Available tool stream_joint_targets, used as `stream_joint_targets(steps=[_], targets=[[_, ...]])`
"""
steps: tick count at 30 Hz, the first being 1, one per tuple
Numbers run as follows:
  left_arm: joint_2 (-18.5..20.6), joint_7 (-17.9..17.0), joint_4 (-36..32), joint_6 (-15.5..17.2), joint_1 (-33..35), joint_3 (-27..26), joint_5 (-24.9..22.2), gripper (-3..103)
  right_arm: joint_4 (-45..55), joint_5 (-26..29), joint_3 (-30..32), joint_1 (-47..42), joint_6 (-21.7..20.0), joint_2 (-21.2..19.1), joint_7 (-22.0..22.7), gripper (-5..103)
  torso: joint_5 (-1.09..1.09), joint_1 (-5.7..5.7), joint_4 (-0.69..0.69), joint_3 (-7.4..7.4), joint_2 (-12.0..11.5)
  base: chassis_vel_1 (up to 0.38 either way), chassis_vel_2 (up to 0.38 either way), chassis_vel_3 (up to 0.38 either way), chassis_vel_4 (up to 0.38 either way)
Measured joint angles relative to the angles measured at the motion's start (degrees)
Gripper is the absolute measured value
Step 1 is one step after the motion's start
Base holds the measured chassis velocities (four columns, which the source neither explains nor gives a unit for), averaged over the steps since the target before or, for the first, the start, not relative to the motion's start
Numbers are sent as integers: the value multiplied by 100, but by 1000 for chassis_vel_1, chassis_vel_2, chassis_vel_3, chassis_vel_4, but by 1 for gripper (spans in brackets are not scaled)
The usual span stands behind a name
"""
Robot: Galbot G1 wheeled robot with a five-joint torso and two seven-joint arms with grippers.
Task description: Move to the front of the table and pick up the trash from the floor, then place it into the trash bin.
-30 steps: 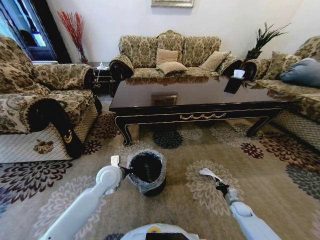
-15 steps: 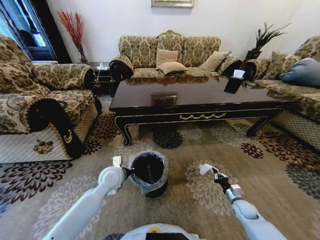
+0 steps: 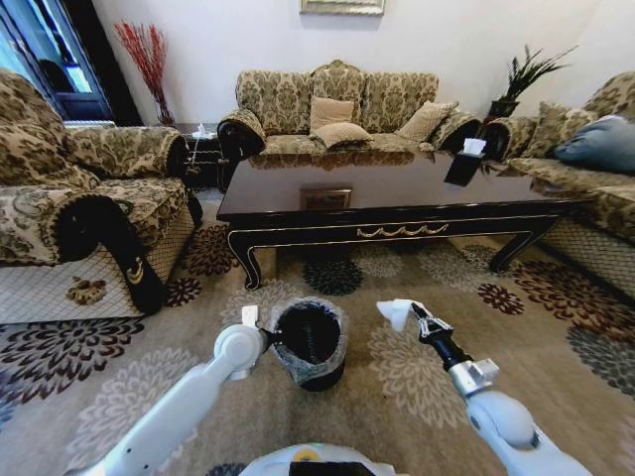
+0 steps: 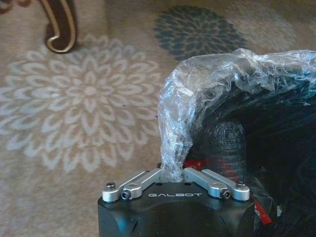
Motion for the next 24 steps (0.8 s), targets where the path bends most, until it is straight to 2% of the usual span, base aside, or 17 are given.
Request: stream_joint_targets(steps=[2,7,11,22,23,24], targets=[[-96,-70,95,0,-227,262,-51,0,578,-292,-134,-278,-37,75,45,0,0,0,-2,0,0,0,0,0,0],[-263,-202,213,0,-554,711,-135,0,1189,-756,-351,-552,-108,123,70,0,1,0,-2,0,0,0,0,0,0],[-347,-251,207,0,-691,935,-197,0,1311,-1046,-448,-708,-117,139,17,0,1,0,-1,0,0,0,0,0,0],[-369,-282,176,0,-798,1073,-232,0,1383,-1385,-588,-864,-104,170,-98,0,1,0,0,0,0,0,0,0,0],[-381,-286,162,0,-798,1094,-236,0,1341,-1467,-632,-884,-105,179,-119,-3,2,0,-1,0,0,0,0,0,0],[-398,-296,135,0,-790,1113,-239,0,1283,-1554,-686,-905,-105,198,-164,1,1,0,-1,0,0,0,0,0,0]])
